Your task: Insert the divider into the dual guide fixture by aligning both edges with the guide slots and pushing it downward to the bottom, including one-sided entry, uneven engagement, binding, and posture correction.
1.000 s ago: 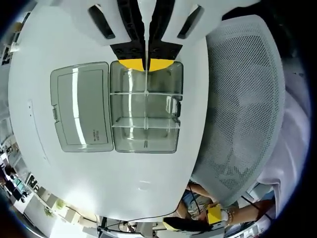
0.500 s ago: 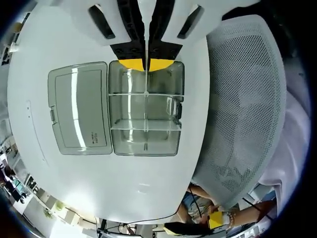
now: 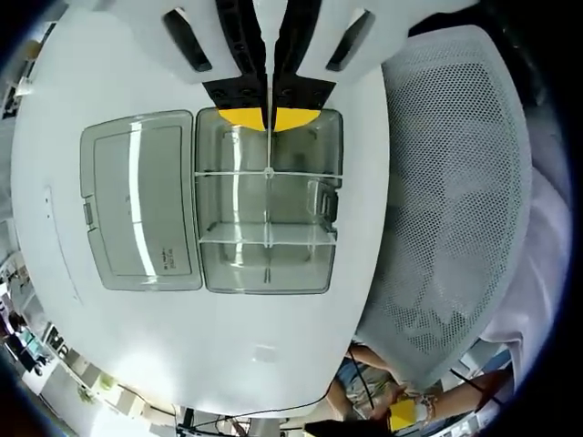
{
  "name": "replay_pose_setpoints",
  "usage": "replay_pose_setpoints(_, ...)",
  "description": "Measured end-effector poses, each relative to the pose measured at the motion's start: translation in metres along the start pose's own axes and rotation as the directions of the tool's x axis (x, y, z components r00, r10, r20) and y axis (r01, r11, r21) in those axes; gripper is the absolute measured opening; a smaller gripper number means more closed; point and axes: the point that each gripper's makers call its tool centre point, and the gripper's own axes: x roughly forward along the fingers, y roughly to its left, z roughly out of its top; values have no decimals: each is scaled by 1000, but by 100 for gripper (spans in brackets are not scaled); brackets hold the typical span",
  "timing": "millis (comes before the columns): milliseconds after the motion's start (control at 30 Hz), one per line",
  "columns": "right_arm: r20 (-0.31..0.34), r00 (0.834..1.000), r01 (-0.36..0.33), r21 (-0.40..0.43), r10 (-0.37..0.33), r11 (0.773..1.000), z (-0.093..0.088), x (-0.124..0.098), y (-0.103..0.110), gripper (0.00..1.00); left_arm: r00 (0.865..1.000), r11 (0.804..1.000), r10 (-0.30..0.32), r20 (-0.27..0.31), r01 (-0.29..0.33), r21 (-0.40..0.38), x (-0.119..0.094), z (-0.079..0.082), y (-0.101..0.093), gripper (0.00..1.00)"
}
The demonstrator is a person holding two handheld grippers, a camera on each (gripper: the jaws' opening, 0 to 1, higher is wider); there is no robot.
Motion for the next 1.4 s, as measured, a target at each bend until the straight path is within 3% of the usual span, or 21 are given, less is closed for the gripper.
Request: replay_pose_setpoints(1400,-14,1000,-4,-3,4,1000,-4,16,0,0,1000,1000,8,7,-8,-5,-1,3,3,35)
